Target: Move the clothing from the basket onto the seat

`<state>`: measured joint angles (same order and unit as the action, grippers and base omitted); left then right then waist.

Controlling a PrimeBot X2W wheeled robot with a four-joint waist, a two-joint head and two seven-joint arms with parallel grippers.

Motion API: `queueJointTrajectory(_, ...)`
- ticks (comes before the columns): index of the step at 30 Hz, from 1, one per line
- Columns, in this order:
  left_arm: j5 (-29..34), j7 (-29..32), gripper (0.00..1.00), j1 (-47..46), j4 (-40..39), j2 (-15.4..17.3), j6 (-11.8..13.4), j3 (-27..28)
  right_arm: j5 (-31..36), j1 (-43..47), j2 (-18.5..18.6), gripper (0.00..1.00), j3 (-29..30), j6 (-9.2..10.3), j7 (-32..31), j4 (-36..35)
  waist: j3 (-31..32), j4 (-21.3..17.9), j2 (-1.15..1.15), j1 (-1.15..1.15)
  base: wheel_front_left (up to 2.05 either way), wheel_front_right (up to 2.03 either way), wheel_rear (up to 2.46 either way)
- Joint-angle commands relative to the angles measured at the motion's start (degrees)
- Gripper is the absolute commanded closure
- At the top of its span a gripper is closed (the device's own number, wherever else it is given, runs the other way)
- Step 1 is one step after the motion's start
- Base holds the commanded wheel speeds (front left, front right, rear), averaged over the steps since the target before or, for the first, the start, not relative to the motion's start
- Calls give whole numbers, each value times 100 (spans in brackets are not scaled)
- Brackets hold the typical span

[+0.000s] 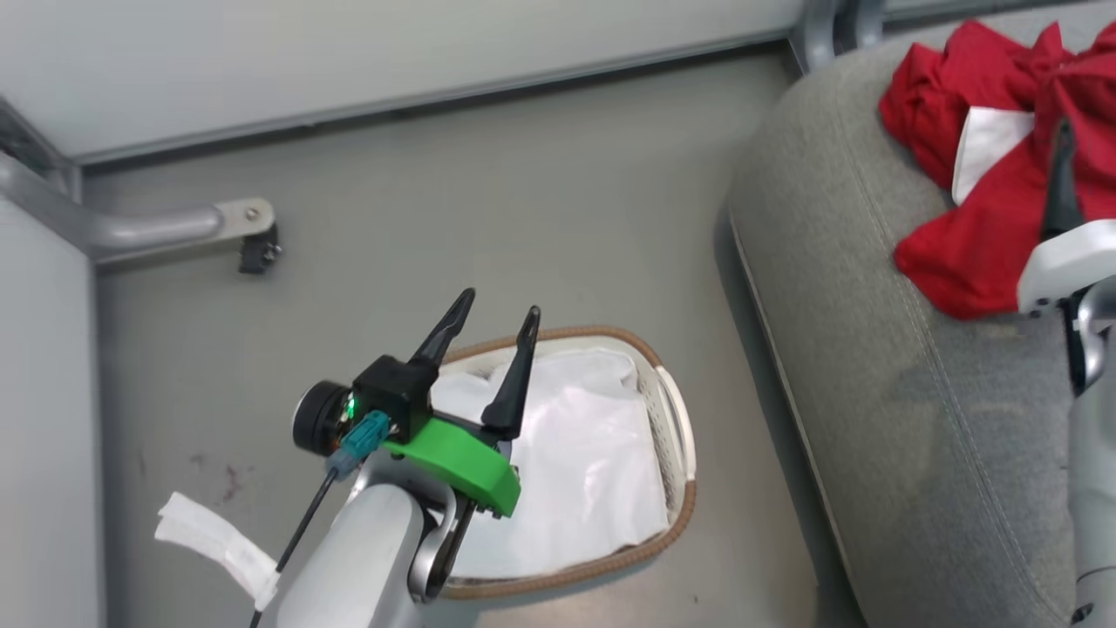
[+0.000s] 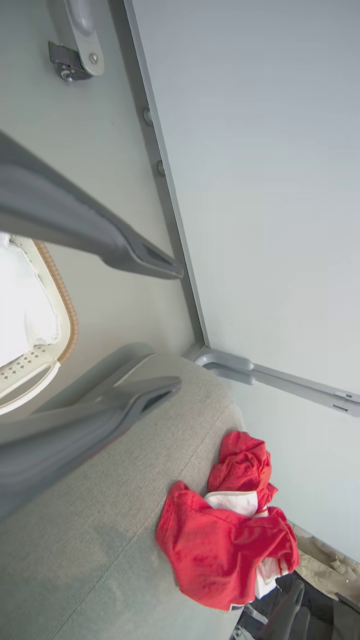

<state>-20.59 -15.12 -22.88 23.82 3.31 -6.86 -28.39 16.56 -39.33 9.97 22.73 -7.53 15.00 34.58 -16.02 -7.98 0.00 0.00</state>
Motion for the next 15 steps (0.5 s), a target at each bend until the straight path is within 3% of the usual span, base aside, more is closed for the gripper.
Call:
queueJointTrajectory(1,-19,-3,0,169,-8,-11,28,77,-77,124,-39,0,-72,8,28,20,573,444,0,0,0,0,0)
queueJointTrajectory(15,-69,-3,0,875,-111,-38,247,1205,-684,860,-621,0,-1056,8,28,-69,1170,1014,0,0,0,0,0)
